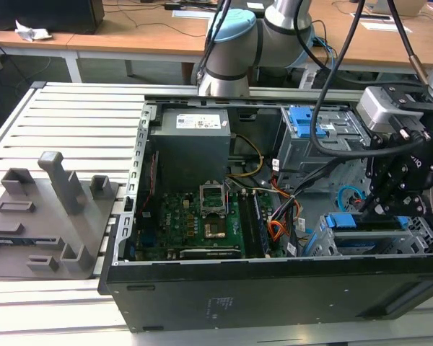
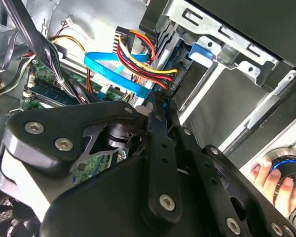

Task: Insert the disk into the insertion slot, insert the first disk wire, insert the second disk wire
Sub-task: 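Insert the second disk wire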

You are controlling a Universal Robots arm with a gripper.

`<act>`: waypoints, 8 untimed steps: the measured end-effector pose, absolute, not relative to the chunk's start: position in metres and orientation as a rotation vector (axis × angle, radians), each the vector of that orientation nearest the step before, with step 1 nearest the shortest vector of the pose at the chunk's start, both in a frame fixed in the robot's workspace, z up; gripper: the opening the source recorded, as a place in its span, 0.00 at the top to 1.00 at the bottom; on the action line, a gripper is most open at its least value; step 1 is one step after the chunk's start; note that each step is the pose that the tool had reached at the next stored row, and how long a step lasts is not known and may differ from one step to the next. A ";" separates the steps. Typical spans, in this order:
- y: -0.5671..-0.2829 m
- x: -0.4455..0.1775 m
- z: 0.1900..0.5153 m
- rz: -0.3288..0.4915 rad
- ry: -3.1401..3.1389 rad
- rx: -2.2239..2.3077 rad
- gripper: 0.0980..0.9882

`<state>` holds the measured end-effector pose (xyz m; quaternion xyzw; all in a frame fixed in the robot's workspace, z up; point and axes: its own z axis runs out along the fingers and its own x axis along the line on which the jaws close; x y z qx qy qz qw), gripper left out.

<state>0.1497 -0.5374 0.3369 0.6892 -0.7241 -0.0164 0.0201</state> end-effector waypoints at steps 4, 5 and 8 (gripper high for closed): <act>-0.537 0.150 0.339 -0.052 -2.246 2.139 0.84; -0.537 0.150 0.346 -0.051 -2.246 2.138 0.84; -0.534 0.150 0.372 -0.050 -2.245 2.138 0.86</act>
